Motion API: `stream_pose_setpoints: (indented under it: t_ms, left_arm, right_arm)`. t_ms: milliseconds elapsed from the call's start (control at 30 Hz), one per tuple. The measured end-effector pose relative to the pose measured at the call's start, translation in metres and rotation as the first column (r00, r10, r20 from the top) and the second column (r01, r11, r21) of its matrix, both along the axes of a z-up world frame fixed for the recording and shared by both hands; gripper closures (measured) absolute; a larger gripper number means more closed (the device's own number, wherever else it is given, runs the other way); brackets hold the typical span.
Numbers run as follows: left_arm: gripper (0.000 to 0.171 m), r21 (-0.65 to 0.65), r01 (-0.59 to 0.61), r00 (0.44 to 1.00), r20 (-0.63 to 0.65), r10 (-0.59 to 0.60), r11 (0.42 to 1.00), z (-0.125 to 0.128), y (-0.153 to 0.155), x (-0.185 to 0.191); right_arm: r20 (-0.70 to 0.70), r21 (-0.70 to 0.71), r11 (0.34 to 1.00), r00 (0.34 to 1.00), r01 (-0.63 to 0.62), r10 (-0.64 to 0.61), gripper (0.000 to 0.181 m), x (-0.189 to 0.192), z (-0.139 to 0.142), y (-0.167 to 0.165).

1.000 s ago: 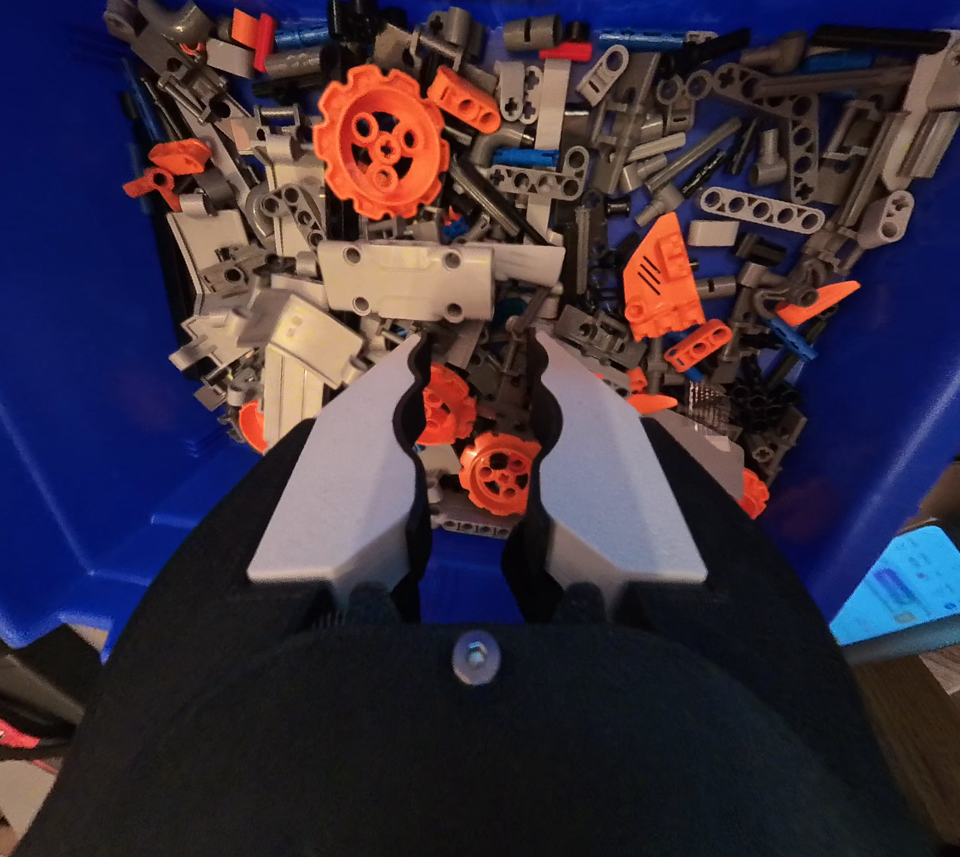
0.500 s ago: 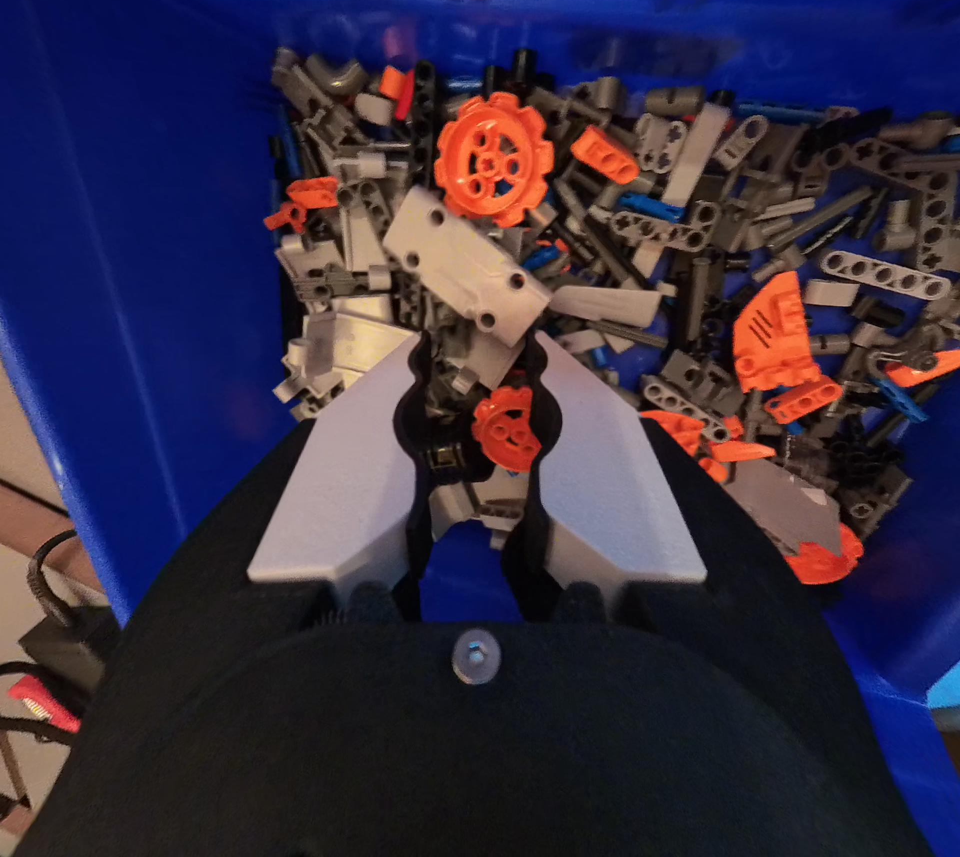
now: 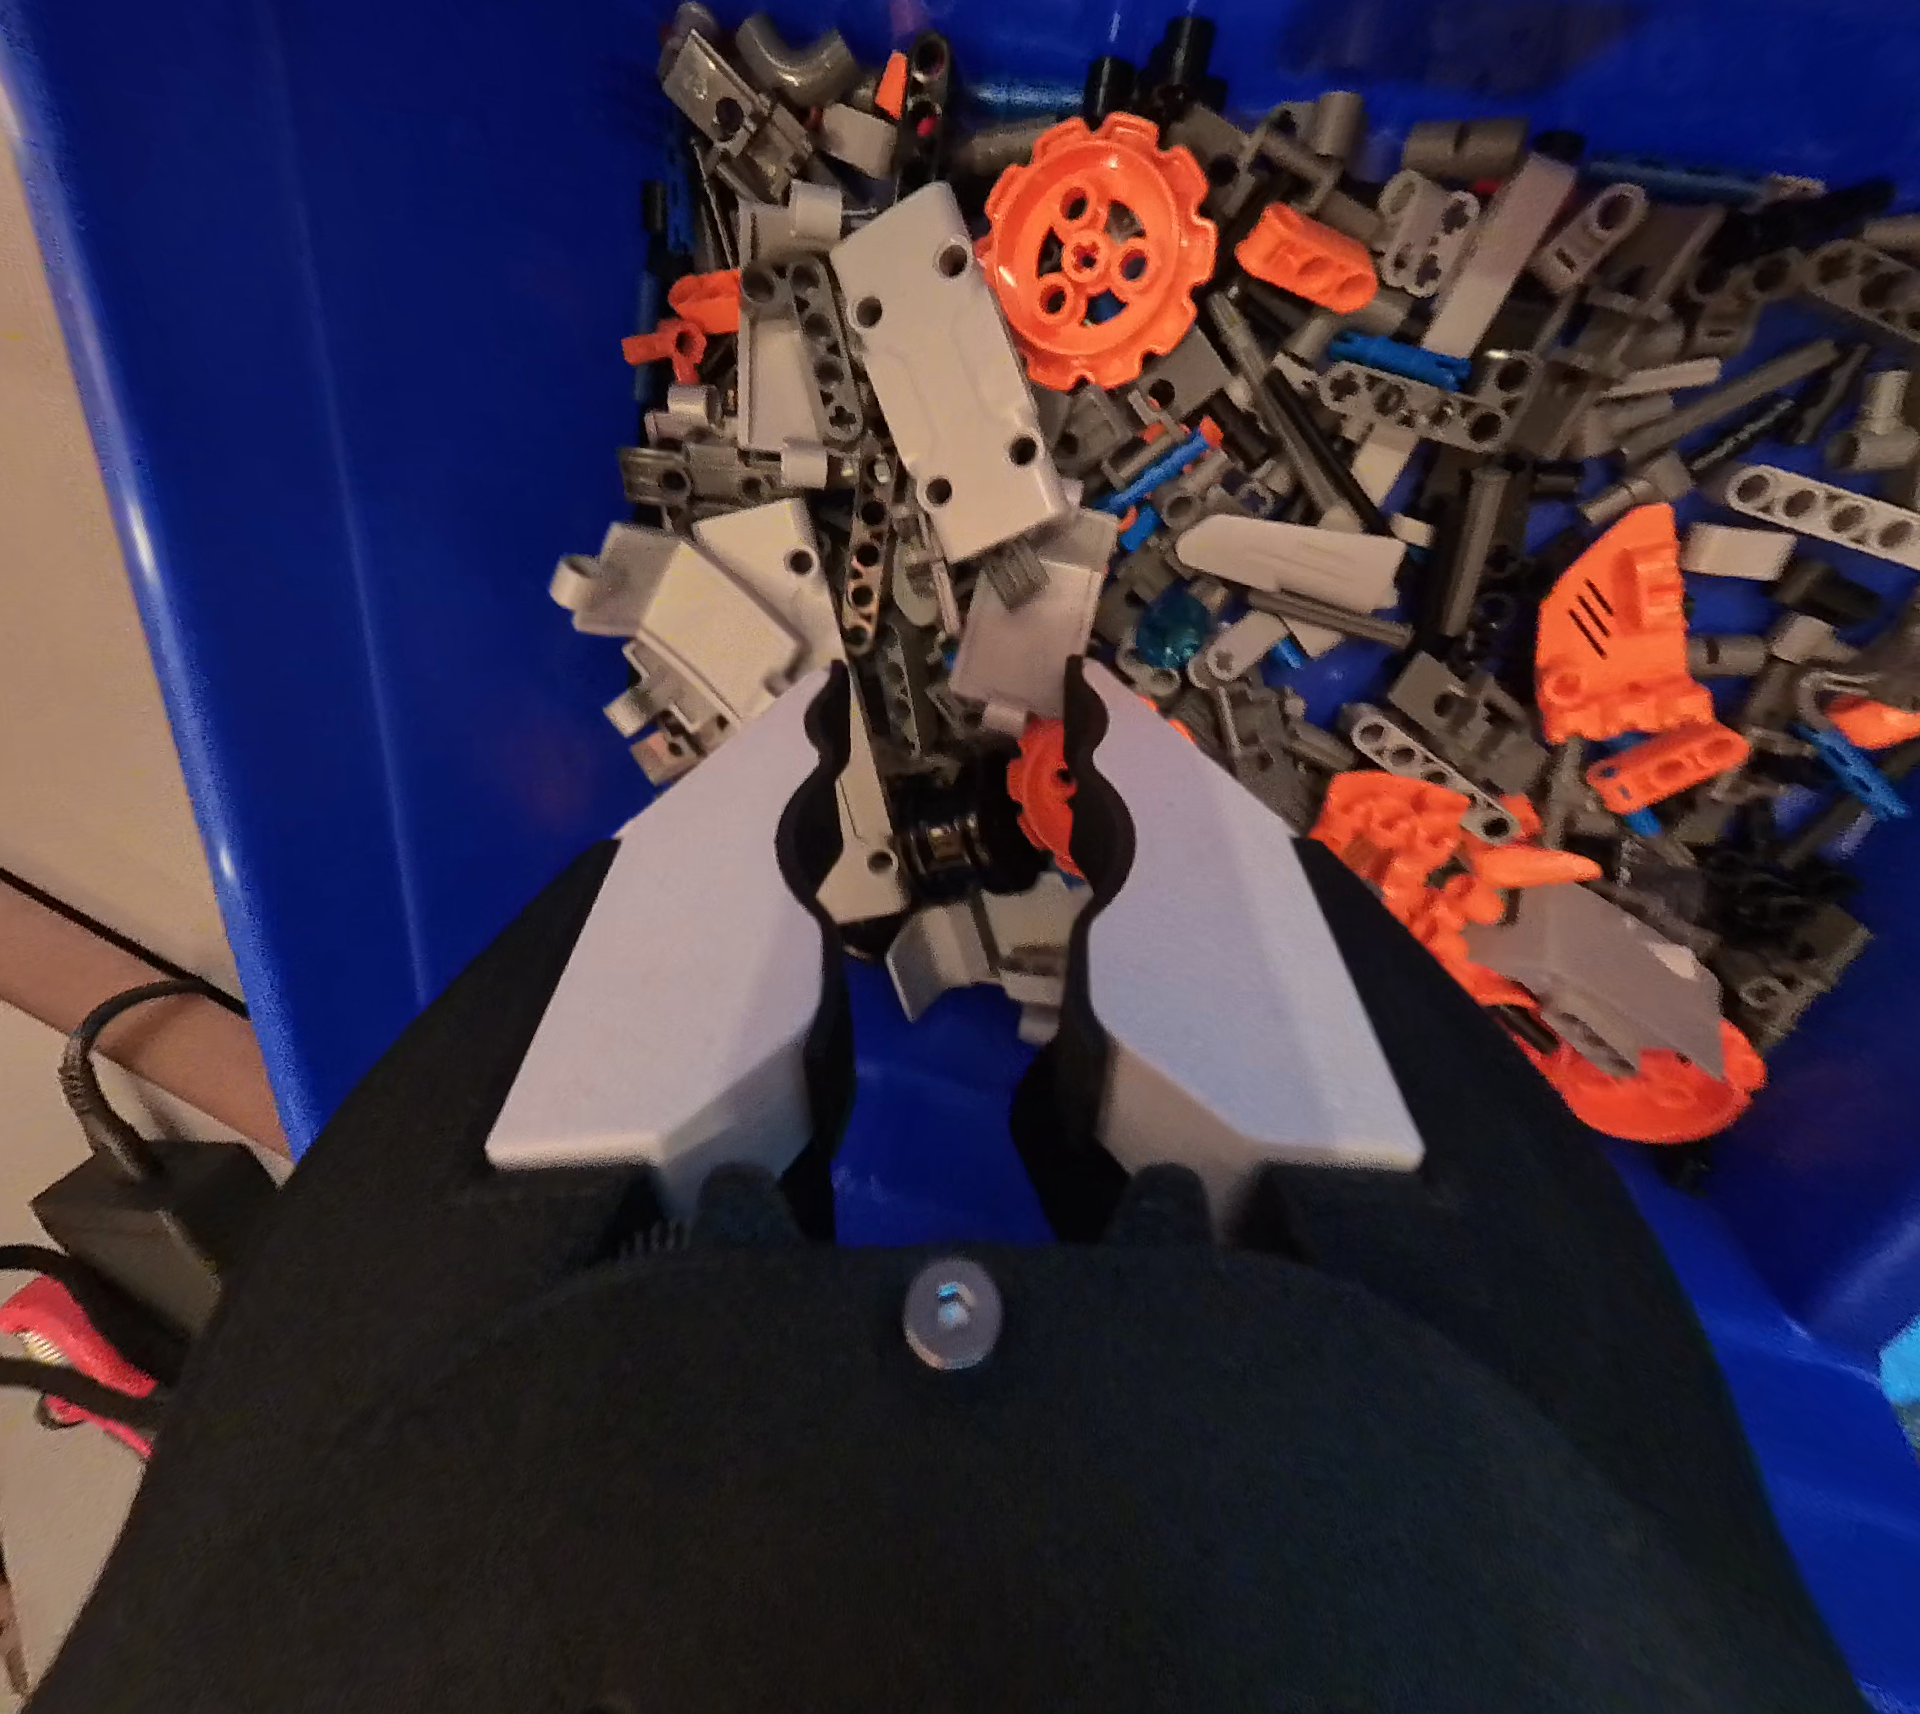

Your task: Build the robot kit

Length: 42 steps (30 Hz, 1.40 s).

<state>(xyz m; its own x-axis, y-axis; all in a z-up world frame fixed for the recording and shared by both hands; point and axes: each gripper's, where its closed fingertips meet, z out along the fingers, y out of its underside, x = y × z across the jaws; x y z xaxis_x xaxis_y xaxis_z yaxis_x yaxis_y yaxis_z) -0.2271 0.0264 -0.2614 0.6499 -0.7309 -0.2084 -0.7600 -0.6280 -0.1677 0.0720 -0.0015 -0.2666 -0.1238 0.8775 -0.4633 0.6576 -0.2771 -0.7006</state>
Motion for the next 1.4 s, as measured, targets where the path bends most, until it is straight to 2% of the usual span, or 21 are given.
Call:
stream_pose_setpoints:
  t_ms: [133,233,367,467,567,700,900,1067,1167,1233,1267,1400]
  left_arm:
    - [0.130,-0.087,0.026,0.999,0.027,-0.023,0.996,0.010,-0.031,0.006]
    - [0.129,-0.233,0.048,0.999,-0.012,-0.052,0.971,0.004,-0.068,0.007]
    - [0.128,-0.336,0.044,0.997,-0.045,-0.062,0.941,-0.009,-0.094,0.011]
    - [0.126,-0.354,0.003,0.998,-0.053,-0.023,0.935,-0.013,-0.094,0.012]
    - [0.139,-0.366,-0.001,0.999,-0.045,-0.017,0.931,-0.018,-0.092,0.019]
    - [0.143,-0.354,0.020,0.999,-0.027,-0.031,0.935,-0.025,-0.084,0.031]
    - [0.145,-0.259,0.038,0.989,0.146,0.000,0.965,-0.013,-0.052,0.058]
    - [0.132,-0.195,0.037,0.987,0.163,-0.005,0.980,0.002,-0.037,0.055]
    - [0.129,-0.229,0.013,0.991,0.130,0.017,0.973,0.008,-0.047,0.042]
    - [0.125,-0.317,-0.023,0.998,0.054,0.043,0.948,0.006,-0.066,0.025]
    - [0.129,-0.333,-0.032,0.999,0.009,0.037,0.942,0.006,-0.072,0.016]
    - [0.127,-0.403,-0.075,0.994,-0.100,0.037,0.912,-0.001,-0.091,-0.003]
  right_arm:
    - [-0.001,0.000,1.000,1.000,-0.001,0.001,0.167,0.000,0.000,0.000]
    - [-0.001,0.001,1.000,1.000,-0.003,0.003,0.167,0.000,0.001,-0.001]
    - [-0.002,0.002,1.000,1.000,-0.006,0.006,0.167,0.000,0.001,-0.002]
    - [-0.001,0.002,1.000,1.000,-0.007,0.007,0.167,0.000,0.002,-0.002]
    - [-0.003,0.003,1.000,1.000,-0.007,0.007,0.167,0.000,0.002,-0.002]
    - [-0.007,0.001,1.000,1.000,-0.008,0.008,0.166,0.000,0.003,-0.003]
    - [-0.007,-0.001,1.000,1.000,-0.011,0.011,0.166,-0.001,0.003,-0.003]
    - [-0.011,-0.002,1.000,1.000,-0.010,0.010,0.167,-0.001,0.004,-0.003]
    - [-0.011,-0.006,1.000,1.000,-0.011,0.011,0.166,-0.001,0.004,-0.003]
    - [-0.009,-0.009,1.000,1.000,-0.012,0.012,0.166,-0.001,0.003,-0.004]
    - [-0.009,-0.010,1.000,1.000,-0.012,0.012,0.166,-0.001,0.003,-0.004]
    - [-0.011,-0.009,1.000,1.000,-0.013,0.013,0.166,-0.001,0.003,-0.004]
